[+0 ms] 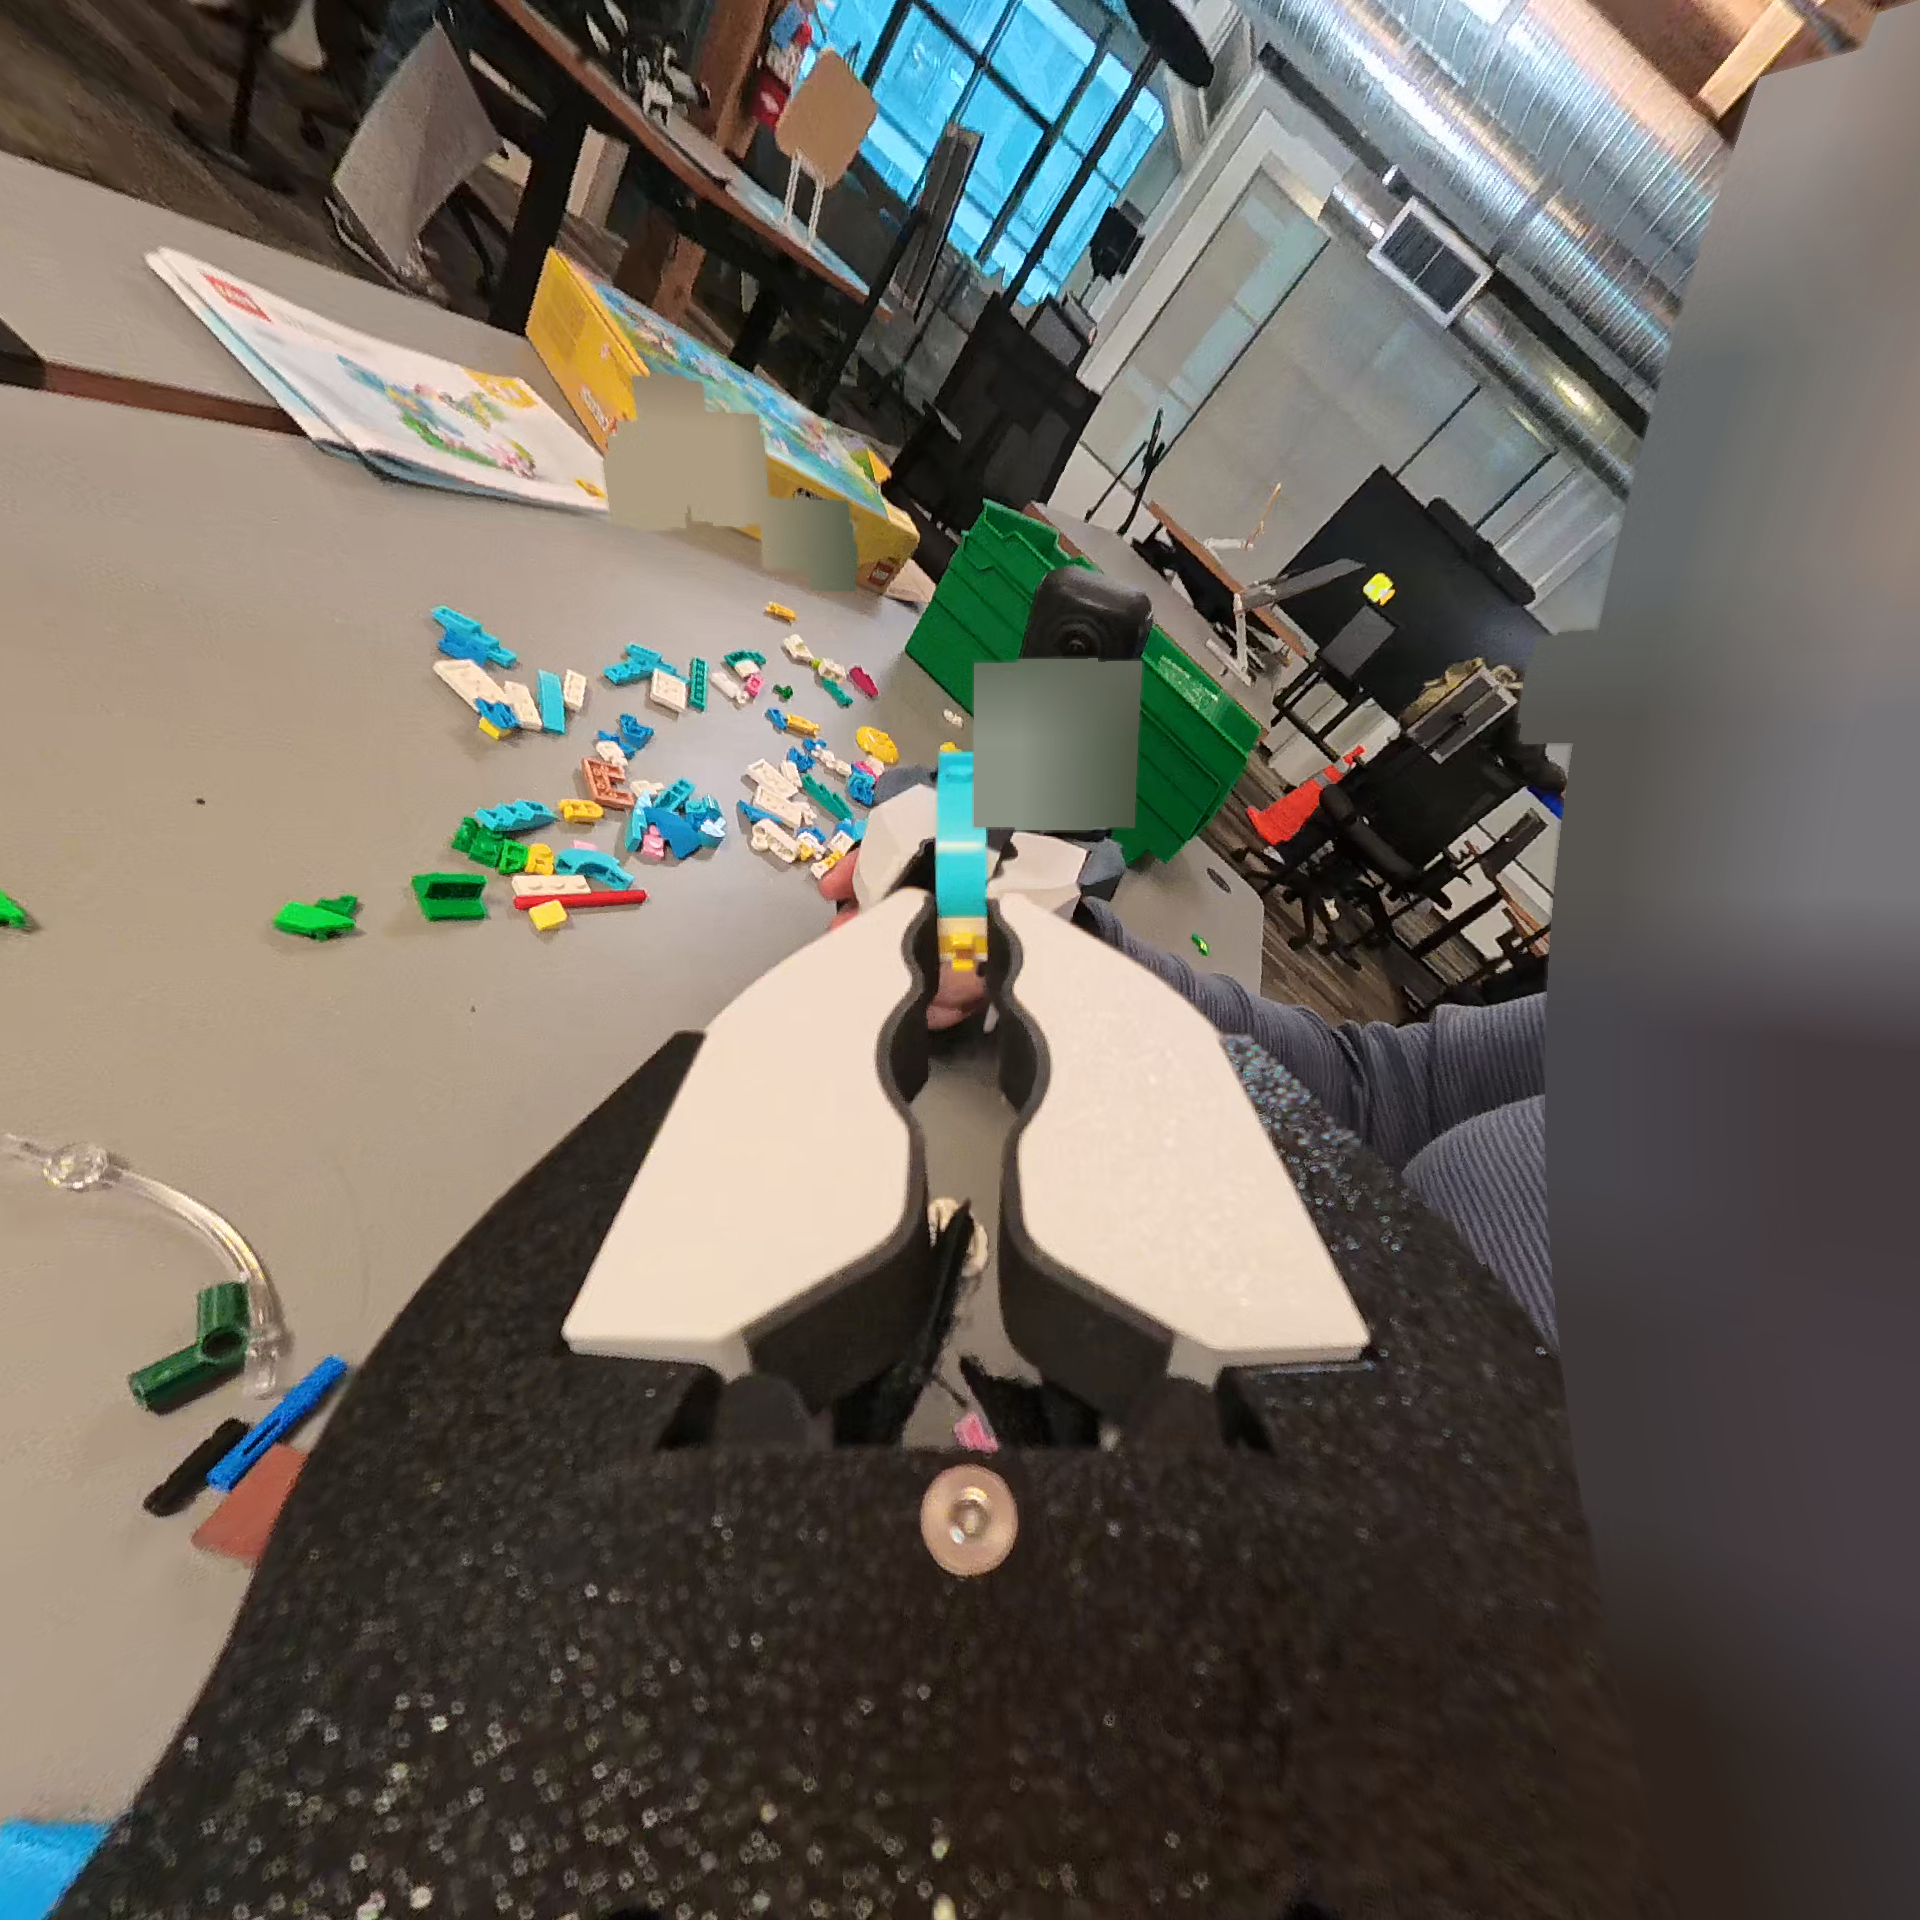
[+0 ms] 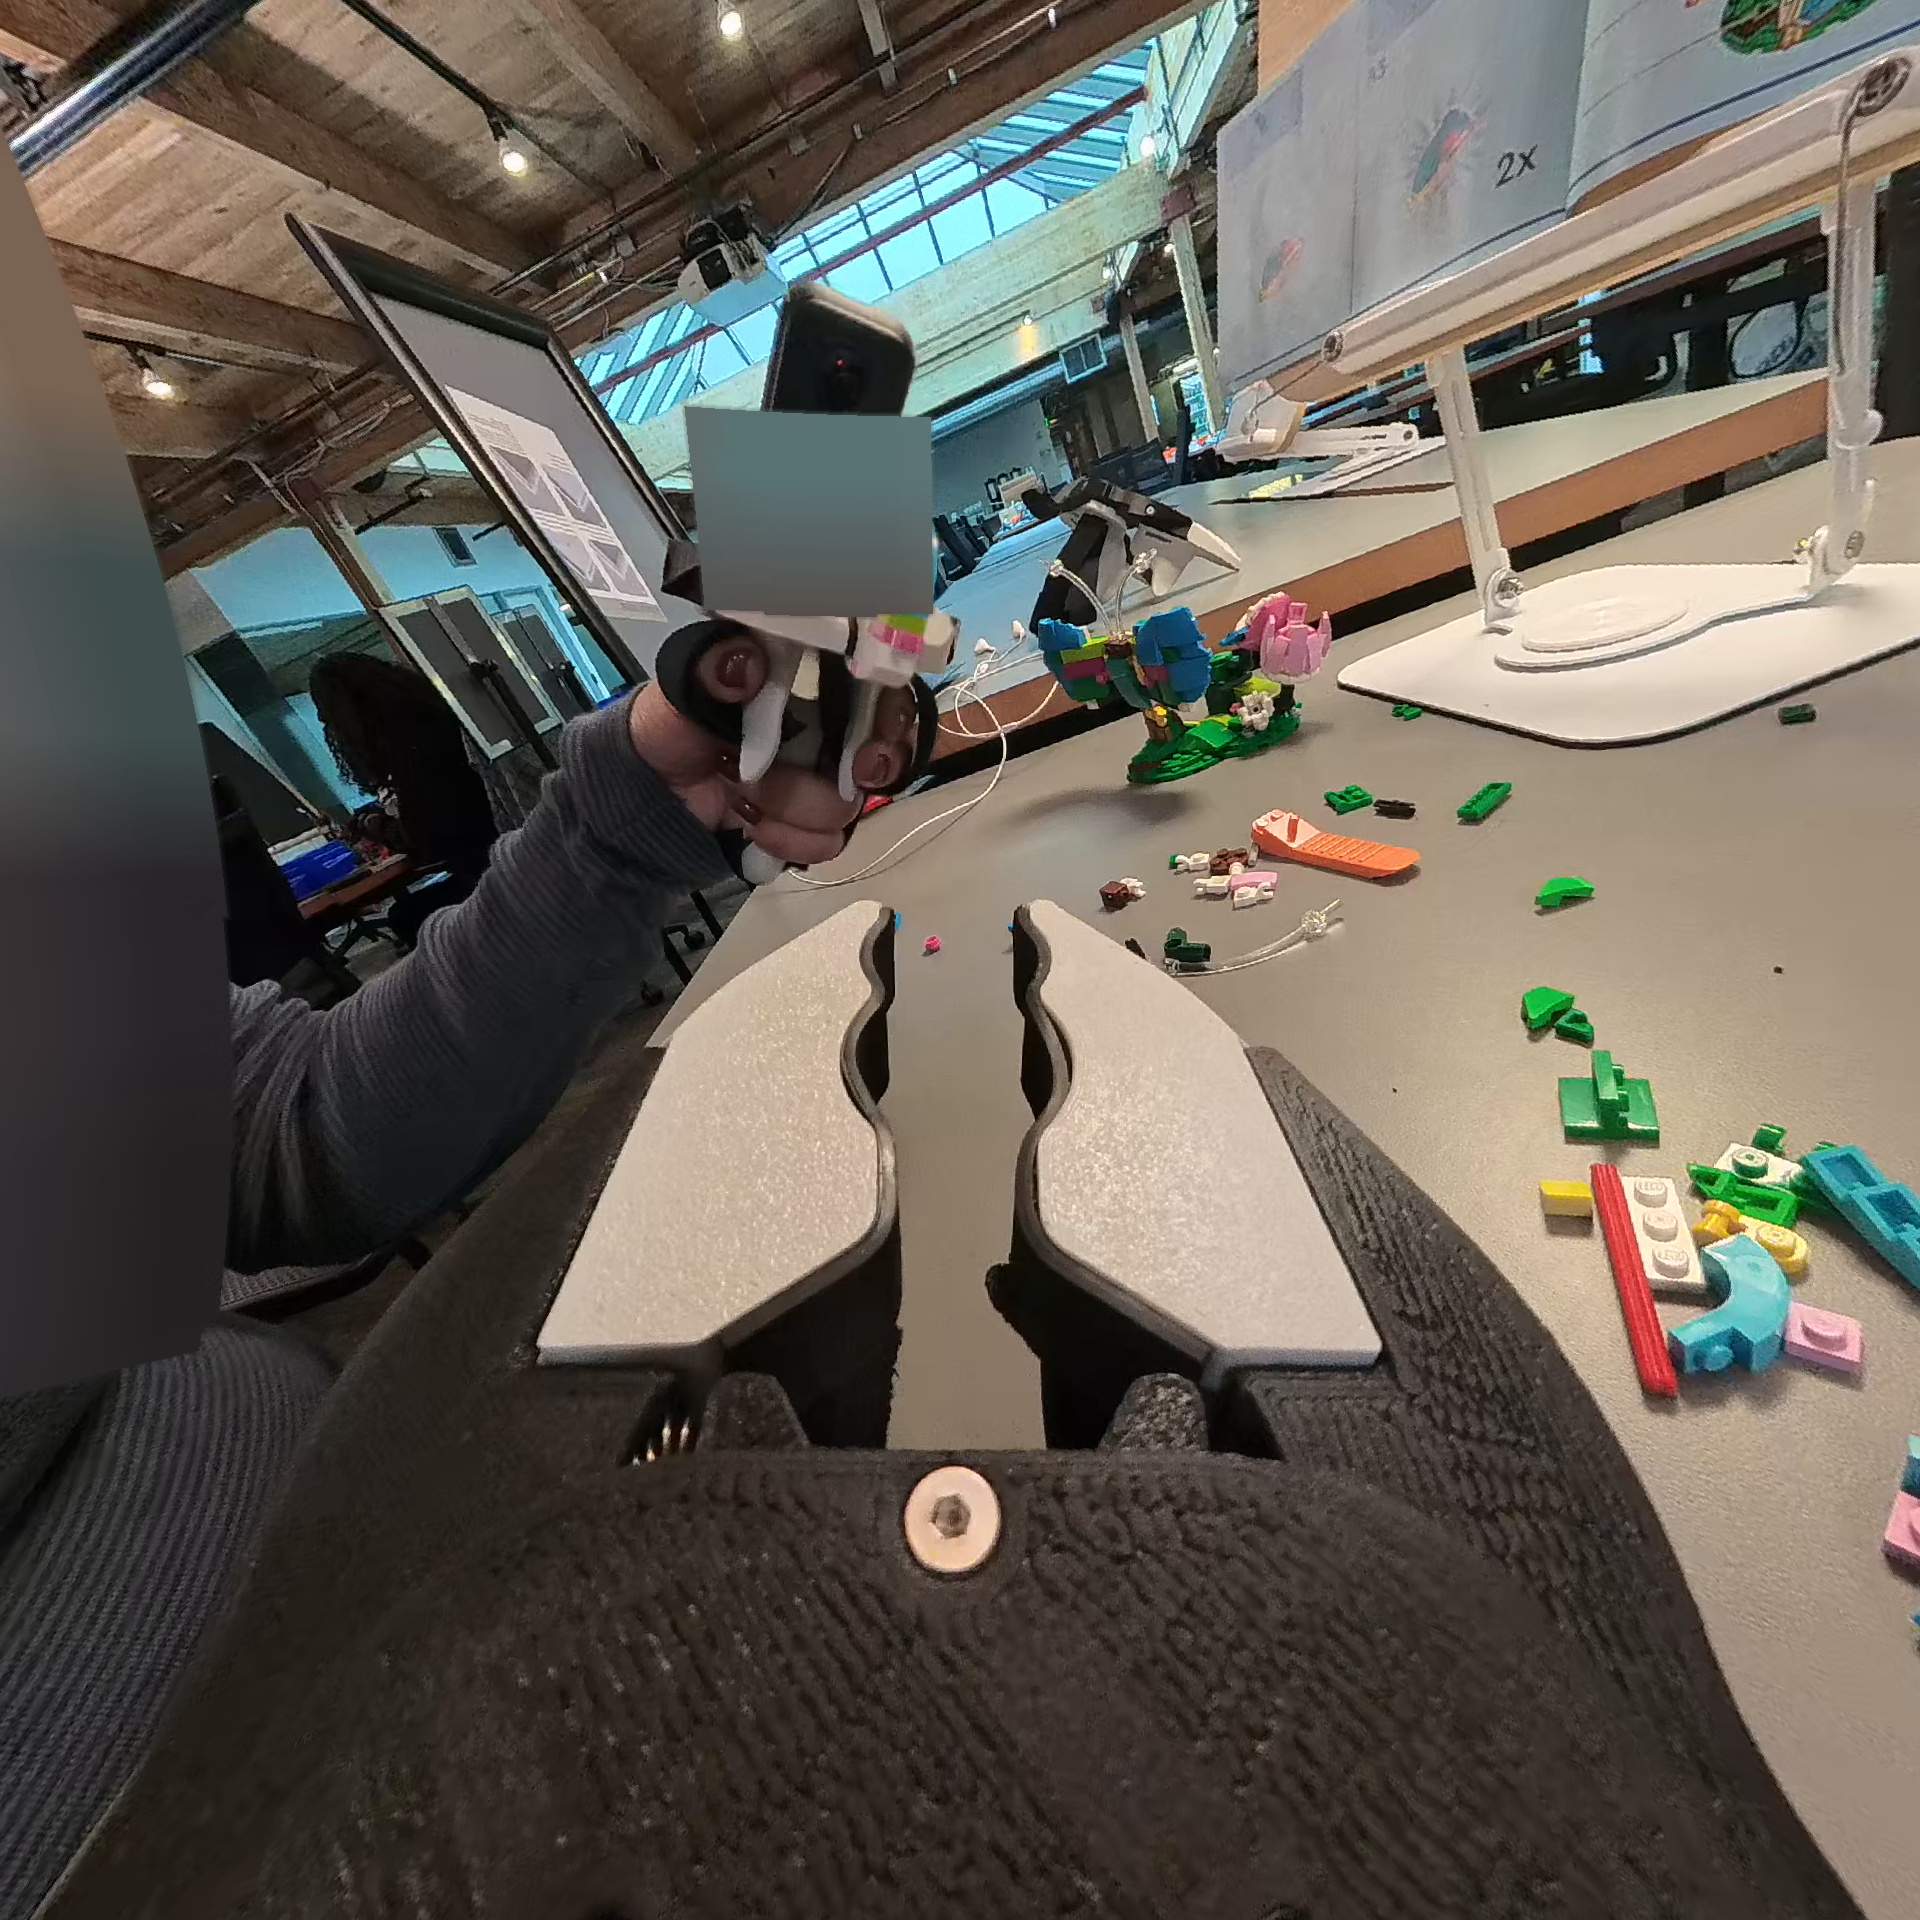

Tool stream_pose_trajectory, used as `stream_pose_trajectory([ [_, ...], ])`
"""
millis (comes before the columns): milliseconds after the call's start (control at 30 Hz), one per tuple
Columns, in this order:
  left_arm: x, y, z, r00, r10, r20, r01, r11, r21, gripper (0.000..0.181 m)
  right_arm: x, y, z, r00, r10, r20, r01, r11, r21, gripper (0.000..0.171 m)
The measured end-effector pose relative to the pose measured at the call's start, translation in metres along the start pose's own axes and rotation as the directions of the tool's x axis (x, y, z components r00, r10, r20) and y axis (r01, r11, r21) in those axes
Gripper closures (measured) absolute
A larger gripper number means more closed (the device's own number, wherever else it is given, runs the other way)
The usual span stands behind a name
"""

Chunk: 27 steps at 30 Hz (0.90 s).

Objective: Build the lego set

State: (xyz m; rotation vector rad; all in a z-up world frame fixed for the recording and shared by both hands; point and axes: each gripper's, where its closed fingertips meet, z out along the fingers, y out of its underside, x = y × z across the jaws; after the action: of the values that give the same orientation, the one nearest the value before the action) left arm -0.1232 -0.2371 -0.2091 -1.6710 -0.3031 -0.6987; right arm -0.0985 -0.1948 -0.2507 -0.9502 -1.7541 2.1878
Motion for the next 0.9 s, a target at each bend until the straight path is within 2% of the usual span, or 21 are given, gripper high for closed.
stream_pose_trajectory([
  [367, 0.005, -0.028, -0.014, 0.997, 0.073, -0.041, -0.058, 0.959, 0.277, 0.173, 0.001, 0.000, 0.000, 1.000, 0.007, -0.001, -0.007, 1.000, 0.001, 0.151],
  [467, 0.008, -0.041, -0.023, 0.992, 0.122, -0.031, -0.098, 0.904, 0.416, 0.173, 0.001, 0.000, -0.001, 1.000, 0.009, -0.002, -0.009, 1.000, 0.002, 0.151],
  [633, 0.007, -0.060, -0.043, 0.988, 0.153, 0.028, -0.137, 0.768, 0.626, 0.174, 0.001, 0.000, -0.001, 1.000, 0.012, -0.004, -0.012, 1.000, 0.004, 0.151],
  [733, 0.002, -0.064, -0.053, 0.988, 0.136, 0.075, -0.150, 0.711, 0.687, 0.174, 0.001, -0.001, -0.001, 1.000, 0.014, -0.003, -0.014, 1.000, 0.005, 0.151],
  [900, 0.000, -0.068, -0.062, 0.988, 0.122, 0.093, -0.151, 0.665, 0.732, 0.174, 0.002, -0.001, -0.001, 1.000, 0.017, -0.003, -0.017, 1.000, 0.006, 0.151],
])
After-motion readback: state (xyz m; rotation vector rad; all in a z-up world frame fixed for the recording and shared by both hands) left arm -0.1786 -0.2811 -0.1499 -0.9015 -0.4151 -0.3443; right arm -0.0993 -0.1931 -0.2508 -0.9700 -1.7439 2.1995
